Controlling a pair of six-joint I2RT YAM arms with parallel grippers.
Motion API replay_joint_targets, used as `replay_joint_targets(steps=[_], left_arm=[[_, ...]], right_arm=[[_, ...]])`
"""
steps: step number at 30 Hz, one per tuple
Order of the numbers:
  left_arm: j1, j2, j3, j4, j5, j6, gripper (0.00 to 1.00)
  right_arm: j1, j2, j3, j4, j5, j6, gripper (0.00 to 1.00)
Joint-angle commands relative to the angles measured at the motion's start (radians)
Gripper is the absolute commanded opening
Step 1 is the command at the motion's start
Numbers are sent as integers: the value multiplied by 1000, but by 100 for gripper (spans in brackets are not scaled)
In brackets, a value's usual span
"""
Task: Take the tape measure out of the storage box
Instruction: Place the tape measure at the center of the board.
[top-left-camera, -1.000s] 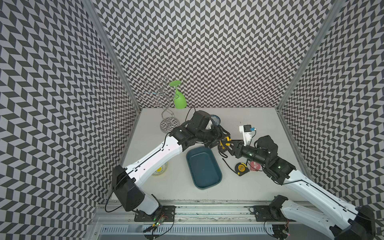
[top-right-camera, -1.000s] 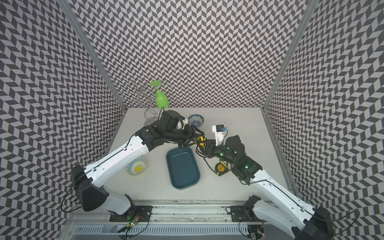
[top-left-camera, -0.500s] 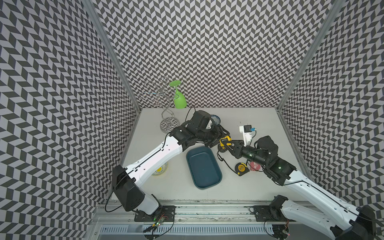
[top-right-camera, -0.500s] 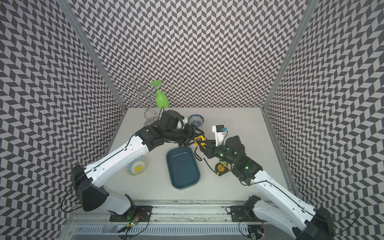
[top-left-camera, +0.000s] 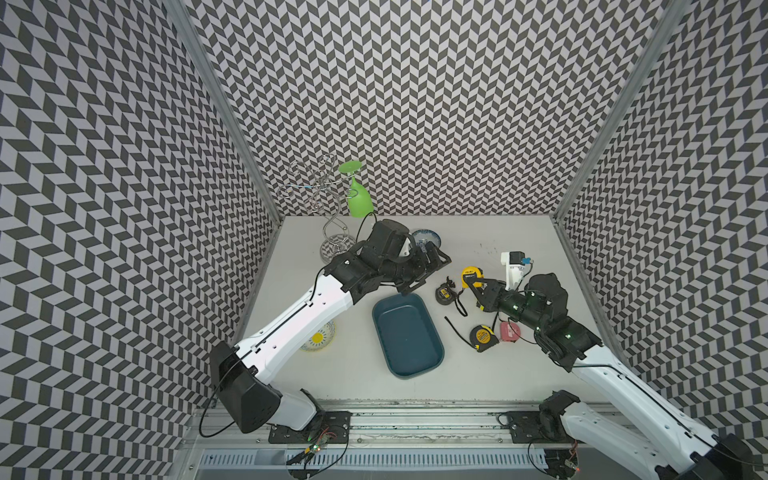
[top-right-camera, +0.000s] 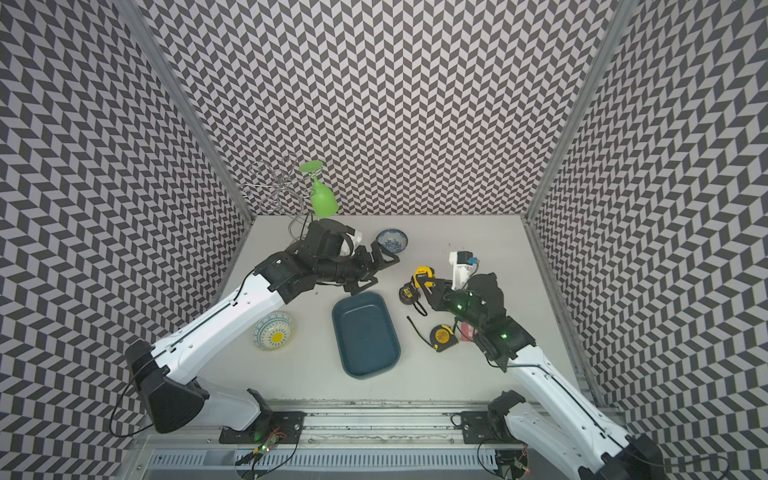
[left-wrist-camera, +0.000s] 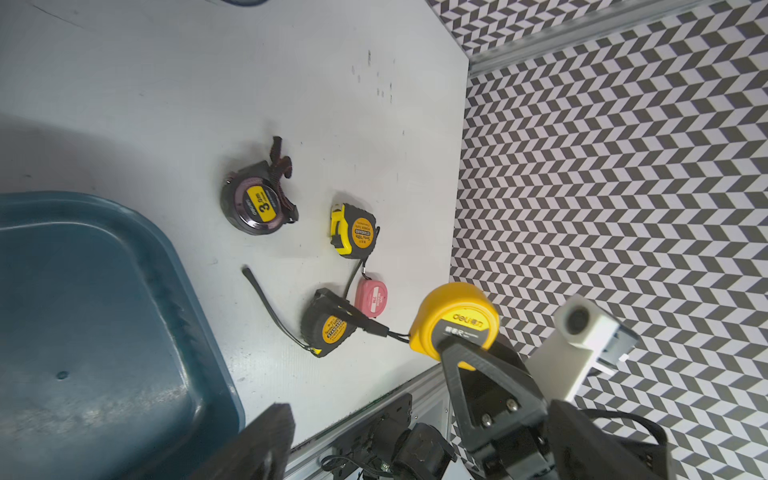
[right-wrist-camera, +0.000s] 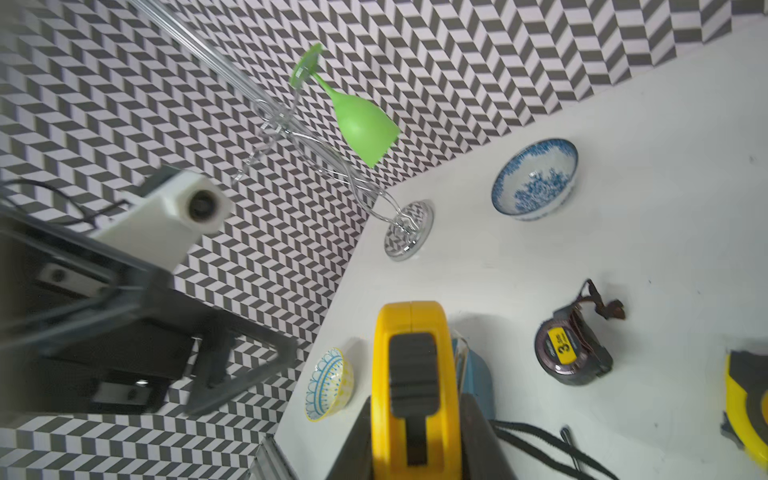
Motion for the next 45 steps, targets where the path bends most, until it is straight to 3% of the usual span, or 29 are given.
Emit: replay_joint_targets(steps=[1, 12, 31, 45], left_arm=[[19, -48, -32, -51, -41, 56, 100], [82, -114, -160, -46, -56, 109, 100], [92, -100, -190, -21, -47, 115, 100], [92, -115, -218, -15, -51, 109, 100]], right_arm=[[-26, 12, -42, 28, -96, 29, 1], [-44, 227, -99, 40, -277, -5, 1], [-39, 505, -105, 189, -355, -39, 0], [-41, 545, -116, 131, -310, -67, 29]])
